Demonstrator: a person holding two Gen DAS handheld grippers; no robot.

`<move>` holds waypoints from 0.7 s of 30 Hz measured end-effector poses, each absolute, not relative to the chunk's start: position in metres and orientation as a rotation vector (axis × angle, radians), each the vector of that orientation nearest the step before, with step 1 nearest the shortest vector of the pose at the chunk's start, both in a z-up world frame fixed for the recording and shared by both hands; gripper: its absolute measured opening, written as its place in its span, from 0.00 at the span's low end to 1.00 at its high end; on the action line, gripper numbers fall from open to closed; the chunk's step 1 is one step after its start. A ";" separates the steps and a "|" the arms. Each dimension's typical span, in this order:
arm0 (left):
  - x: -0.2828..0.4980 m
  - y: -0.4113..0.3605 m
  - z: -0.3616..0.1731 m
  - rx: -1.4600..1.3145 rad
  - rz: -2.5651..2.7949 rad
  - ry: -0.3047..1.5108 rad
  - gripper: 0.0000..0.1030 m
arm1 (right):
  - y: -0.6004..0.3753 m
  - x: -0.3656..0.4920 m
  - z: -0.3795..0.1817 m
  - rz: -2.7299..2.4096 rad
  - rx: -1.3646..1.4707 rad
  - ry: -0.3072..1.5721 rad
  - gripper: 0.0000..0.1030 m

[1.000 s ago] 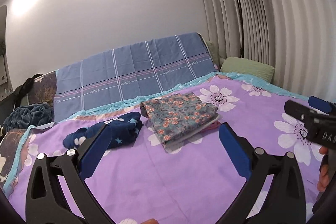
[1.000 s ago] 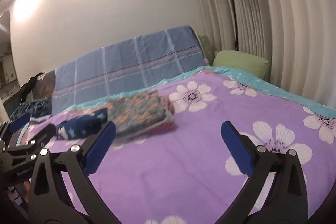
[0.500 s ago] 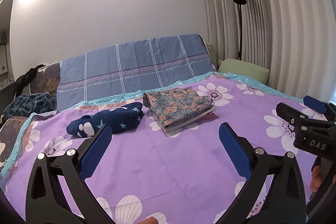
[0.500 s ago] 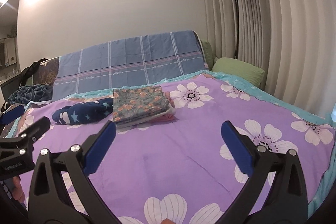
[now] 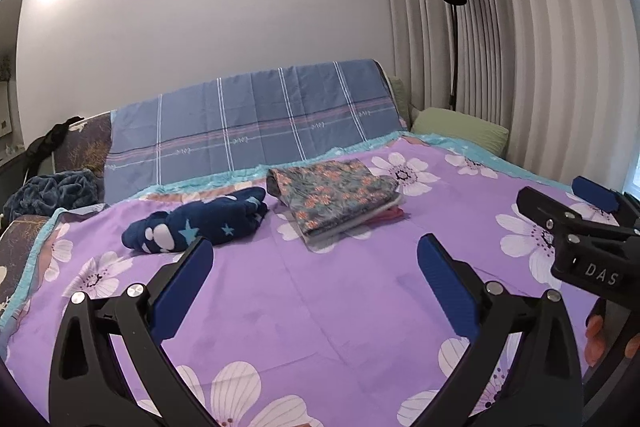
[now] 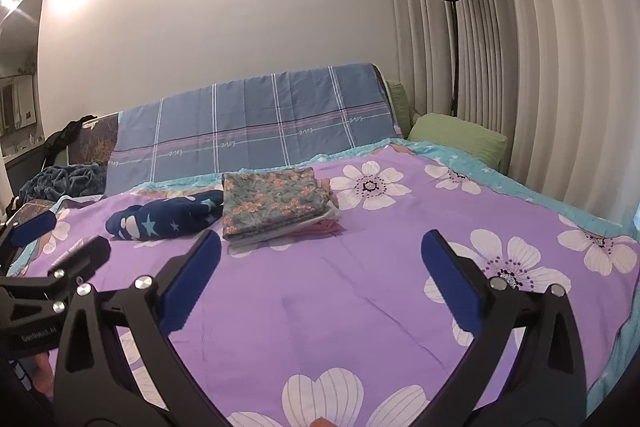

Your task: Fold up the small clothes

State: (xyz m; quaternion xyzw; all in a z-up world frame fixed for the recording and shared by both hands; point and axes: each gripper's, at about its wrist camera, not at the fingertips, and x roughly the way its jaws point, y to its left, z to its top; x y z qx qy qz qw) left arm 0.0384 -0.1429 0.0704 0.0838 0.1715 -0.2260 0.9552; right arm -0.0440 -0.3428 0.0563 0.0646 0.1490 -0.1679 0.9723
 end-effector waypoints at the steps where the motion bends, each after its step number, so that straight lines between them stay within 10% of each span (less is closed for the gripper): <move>1: 0.038 -0.144 0.069 0.177 -0.457 0.349 0.99 | -0.342 -0.044 0.056 -0.342 0.127 0.303 0.98; 21: 0.039 -0.155 0.063 0.198 -0.462 0.370 0.99 | -0.346 -0.035 0.046 -0.382 0.091 0.339 0.98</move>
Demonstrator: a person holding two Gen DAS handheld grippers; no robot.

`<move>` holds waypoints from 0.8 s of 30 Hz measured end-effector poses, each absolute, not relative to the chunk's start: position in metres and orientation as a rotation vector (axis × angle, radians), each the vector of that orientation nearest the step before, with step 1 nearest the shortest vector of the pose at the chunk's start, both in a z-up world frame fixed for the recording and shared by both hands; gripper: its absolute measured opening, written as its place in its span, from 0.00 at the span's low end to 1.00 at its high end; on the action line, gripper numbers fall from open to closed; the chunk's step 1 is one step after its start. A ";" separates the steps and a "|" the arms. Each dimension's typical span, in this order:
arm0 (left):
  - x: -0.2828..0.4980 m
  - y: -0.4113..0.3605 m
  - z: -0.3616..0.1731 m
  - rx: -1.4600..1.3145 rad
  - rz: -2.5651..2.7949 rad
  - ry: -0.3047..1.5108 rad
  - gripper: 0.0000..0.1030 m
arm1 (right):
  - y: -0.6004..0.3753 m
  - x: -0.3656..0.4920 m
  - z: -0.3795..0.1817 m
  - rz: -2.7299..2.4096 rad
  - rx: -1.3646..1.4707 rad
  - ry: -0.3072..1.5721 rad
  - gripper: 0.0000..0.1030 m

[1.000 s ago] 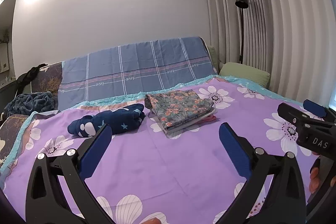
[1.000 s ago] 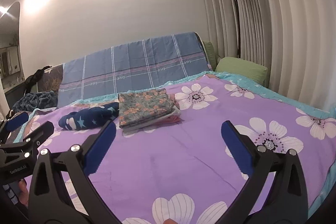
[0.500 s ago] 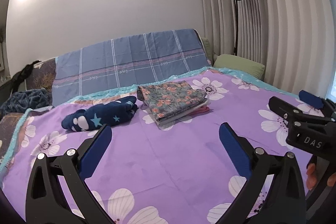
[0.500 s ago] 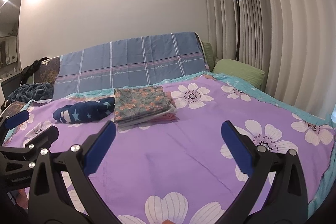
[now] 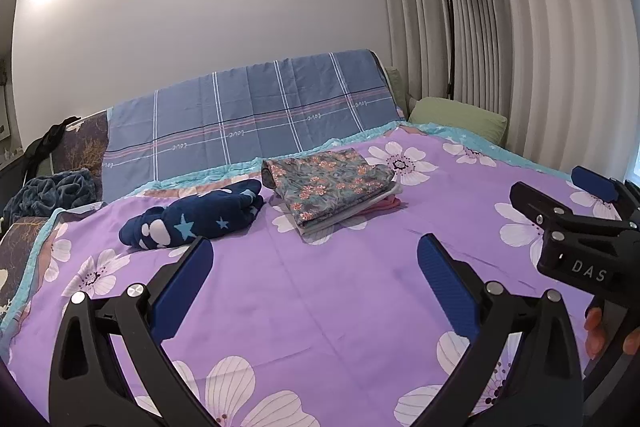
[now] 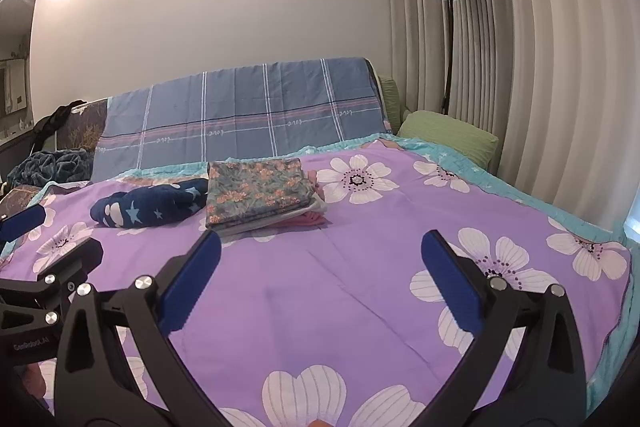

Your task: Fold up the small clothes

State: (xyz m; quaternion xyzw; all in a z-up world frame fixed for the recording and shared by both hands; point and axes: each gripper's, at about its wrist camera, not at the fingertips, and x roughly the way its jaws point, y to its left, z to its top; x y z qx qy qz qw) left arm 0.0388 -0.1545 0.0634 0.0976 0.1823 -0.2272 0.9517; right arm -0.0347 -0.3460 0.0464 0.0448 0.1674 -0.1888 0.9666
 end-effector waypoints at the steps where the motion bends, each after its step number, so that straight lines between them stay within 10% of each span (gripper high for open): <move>1: 0.039 -0.155 0.062 0.201 -0.468 0.374 0.99 | -0.346 -0.035 0.046 -0.383 0.090 0.341 0.98; 24: 0.042 -0.163 0.052 0.218 -0.496 0.410 0.99 | -0.355 -0.024 0.033 -0.388 0.100 0.399 0.98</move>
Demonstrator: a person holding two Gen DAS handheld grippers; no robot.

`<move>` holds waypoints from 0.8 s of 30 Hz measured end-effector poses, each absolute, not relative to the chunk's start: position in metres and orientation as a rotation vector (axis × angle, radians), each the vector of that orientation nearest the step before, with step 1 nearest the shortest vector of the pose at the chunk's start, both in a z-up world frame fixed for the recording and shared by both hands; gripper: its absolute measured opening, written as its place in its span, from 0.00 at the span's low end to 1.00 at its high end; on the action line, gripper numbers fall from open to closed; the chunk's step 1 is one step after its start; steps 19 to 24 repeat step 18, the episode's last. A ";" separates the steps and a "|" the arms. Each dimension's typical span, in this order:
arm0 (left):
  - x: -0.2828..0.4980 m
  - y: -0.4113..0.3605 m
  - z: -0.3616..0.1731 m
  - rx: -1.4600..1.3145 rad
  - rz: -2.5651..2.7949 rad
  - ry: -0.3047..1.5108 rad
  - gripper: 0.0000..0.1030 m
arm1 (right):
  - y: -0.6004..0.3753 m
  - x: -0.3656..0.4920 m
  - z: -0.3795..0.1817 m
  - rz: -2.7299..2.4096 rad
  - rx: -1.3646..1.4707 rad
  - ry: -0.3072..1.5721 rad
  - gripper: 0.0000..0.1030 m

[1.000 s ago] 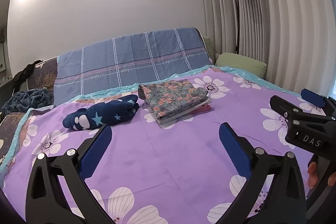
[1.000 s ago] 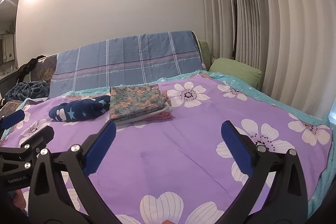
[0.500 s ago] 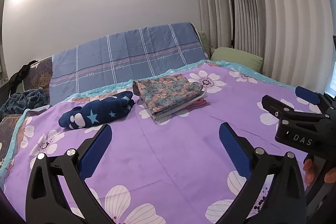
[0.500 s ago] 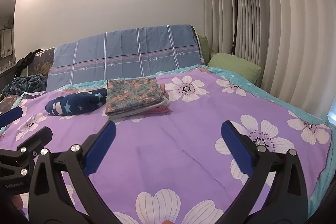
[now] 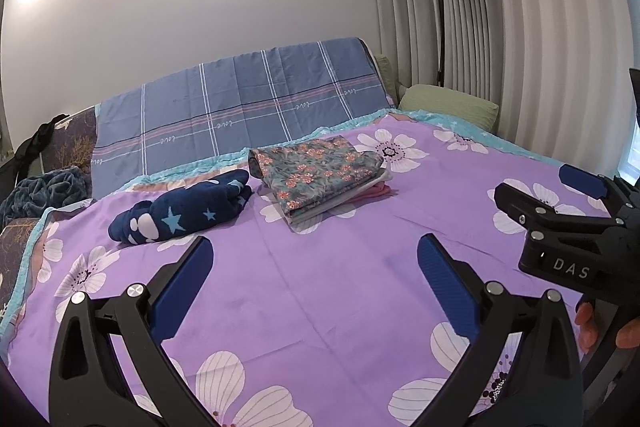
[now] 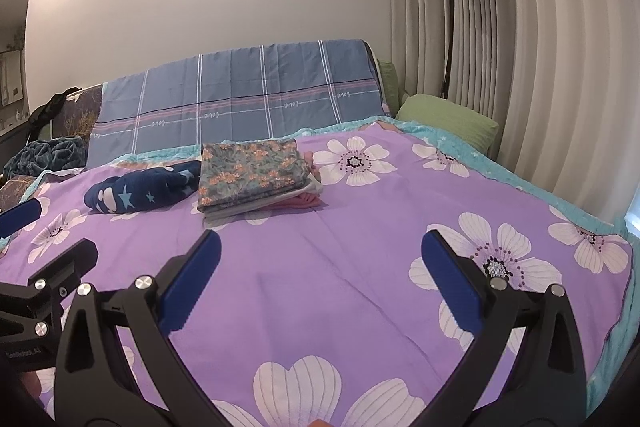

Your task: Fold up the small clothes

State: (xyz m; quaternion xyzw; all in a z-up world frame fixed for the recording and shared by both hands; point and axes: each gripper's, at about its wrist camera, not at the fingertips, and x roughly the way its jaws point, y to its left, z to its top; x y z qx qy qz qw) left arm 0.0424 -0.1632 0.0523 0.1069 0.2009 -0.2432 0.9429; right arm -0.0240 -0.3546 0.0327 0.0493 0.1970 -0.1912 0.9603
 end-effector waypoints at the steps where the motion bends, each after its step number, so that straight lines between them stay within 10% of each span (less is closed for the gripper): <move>1: 0.043 -0.163 0.052 0.218 -0.496 0.411 0.99 | -0.355 -0.025 0.033 -0.388 0.100 0.399 0.98; 24: 0.044 -0.164 0.050 0.222 -0.494 0.419 0.99 | -0.355 -0.024 0.029 -0.385 0.091 0.407 0.98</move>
